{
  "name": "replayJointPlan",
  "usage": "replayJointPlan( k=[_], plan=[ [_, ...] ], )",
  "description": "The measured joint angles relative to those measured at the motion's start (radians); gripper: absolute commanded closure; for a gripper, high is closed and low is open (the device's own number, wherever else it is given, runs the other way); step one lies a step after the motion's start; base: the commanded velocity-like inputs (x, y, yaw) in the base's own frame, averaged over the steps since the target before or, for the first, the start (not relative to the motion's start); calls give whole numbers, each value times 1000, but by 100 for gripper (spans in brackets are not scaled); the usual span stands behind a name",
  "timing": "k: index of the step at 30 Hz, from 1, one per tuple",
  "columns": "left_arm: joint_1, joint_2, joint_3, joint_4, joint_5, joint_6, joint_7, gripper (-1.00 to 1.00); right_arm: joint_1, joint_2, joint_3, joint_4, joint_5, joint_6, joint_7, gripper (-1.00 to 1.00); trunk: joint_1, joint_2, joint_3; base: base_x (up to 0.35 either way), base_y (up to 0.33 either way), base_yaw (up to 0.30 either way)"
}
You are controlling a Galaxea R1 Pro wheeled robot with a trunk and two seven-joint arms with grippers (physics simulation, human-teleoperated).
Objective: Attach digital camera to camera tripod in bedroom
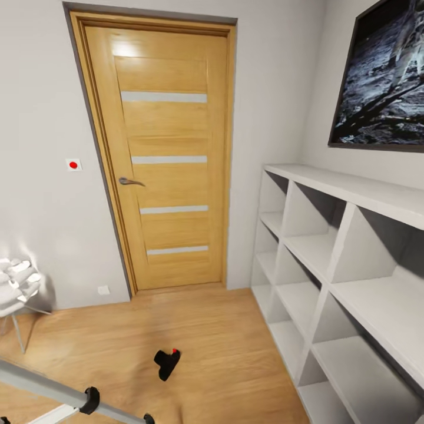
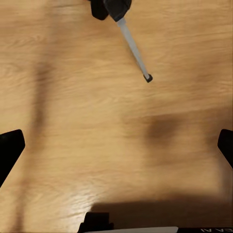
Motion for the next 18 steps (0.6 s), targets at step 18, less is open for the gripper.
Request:
replayJointPlan(
  k=[18],
  plan=[
    [0,0,0,-1,0,-1,0,-100,0,0,0,0,0,0,0,-100,0,0,0,265,-147,4]
  ],
)
